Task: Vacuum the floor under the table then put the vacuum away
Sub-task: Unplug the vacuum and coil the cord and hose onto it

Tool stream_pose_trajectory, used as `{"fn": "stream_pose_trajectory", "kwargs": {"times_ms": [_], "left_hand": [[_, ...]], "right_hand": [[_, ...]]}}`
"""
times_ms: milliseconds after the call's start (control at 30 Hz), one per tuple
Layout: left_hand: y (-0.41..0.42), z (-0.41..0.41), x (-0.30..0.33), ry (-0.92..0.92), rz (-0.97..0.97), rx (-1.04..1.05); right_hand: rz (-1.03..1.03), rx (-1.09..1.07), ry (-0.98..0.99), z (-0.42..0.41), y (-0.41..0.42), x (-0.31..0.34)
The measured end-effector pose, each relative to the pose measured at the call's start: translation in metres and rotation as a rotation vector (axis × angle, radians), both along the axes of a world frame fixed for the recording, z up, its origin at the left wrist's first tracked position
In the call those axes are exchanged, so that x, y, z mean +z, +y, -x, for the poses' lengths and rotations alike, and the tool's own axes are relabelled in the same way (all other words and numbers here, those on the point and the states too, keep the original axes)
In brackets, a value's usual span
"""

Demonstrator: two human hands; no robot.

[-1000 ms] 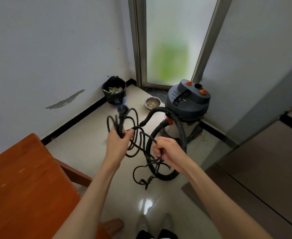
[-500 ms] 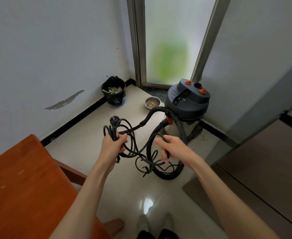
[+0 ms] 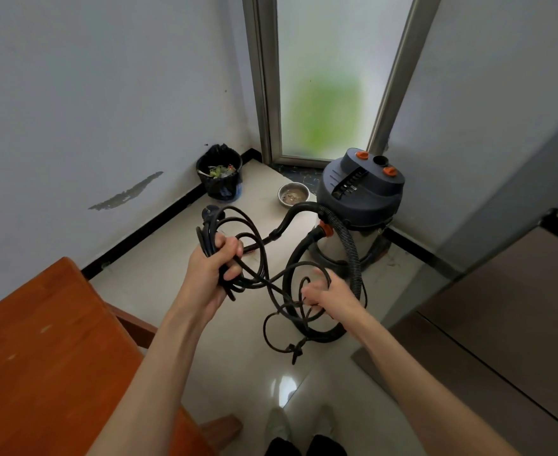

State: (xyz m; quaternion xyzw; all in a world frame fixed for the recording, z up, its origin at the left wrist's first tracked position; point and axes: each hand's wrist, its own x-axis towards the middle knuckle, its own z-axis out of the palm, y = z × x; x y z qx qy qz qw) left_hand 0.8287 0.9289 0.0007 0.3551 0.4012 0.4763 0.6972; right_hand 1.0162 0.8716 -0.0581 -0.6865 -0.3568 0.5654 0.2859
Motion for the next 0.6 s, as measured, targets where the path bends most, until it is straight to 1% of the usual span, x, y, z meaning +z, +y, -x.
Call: {"fn": "stream_pose_trajectory", "kwargs": {"times_ms": [33, 67, 100, 133, 167, 200, 267, 333, 433, 467, 600], "left_hand": [[-0.001, -0.001, 0.001, 0.029, -0.015, -0.019], [-0.002, -0.001, 0.000, 0.065, -0.033, -0.046], [-0.003, -0.001, 0.000, 0.096, -0.048, -0.081], [-0.005, -0.003, -0.001, 0.121, -0.062, -0.119], [-0.006, -0.005, -0.001, 0.134, -0.076, -0.154], [-0.008, -0.008, -0.002, 0.139, -0.090, -0.181], [-0.009, -0.012, -0.002, 0.141, -0.103, -0.200], [-0.008, -0.013, -0.002, 0.134, -0.098, -0.179], [-0.007, -0.009, -0.006, 0.094, -0.039, -0.111], [-0.007, -0.008, -0.007, 0.089, -0.017, -0.094], [-0.010, -0.009, -0.009, 0.118, -0.007, -0.086]], "right_hand": [[-0.039, -0.049, -0.197, 0.000, 0.000, -0.001], [-0.130, -0.058, -0.424, 0.001, 0.000, 0.001], [-0.264, -0.003, -0.632, 0.003, -0.001, 0.004], [-0.403, 0.095, -0.757, 0.006, -0.001, 0.007], [-0.484, 0.219, -0.786, 0.009, 0.001, 0.010], [-0.490, 0.334, -0.735, 0.013, 0.003, 0.014], [-0.366, 0.456, -0.570, 0.022, 0.003, 0.017], [-0.326, 0.404, -0.463, 0.026, 0.002, 0.015], [-0.421, 0.230, -0.397, 0.024, -0.001, 0.009], [-0.451, 0.207, -0.376, 0.023, -0.002, 0.009], [-0.578, 0.227, -0.325, 0.028, 0.001, 0.013]]}}
